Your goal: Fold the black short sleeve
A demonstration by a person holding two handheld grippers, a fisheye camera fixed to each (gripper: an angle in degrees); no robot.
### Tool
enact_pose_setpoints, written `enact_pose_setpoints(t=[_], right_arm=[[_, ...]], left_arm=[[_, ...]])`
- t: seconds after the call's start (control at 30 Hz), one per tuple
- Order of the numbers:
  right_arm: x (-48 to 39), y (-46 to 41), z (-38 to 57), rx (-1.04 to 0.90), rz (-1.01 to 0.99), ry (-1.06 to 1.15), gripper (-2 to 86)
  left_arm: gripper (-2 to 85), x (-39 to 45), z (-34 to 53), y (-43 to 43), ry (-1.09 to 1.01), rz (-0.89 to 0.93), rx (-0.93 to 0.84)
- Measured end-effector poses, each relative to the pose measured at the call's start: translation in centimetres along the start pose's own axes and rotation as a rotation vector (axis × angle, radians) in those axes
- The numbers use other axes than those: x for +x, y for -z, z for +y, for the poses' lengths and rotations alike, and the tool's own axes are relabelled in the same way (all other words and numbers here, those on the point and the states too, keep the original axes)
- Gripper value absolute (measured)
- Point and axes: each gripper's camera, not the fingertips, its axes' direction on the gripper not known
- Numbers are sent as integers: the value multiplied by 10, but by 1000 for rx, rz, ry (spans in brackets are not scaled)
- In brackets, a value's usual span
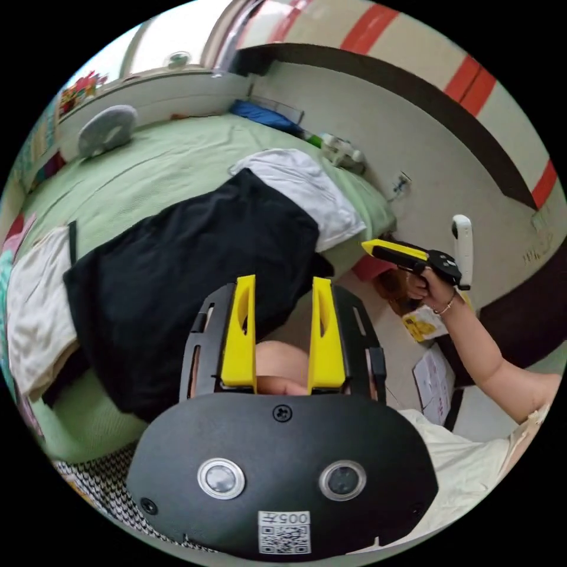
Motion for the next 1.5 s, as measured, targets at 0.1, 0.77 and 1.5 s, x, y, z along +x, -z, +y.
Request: enact_pose_setpoints(t=[0.1,0.77,1.5], right_arm=[[19,11,15,23,5,-18,-8],[89,-63,27,14,-181,-45,60],[15,-106,-95,-95,-338,101,51]], left_arm=[[167,34,-28,-54,-12,15,-70],[146,57,-94,-157,43,-43,-73],[53,37,-118,-169,86,-96,97]])
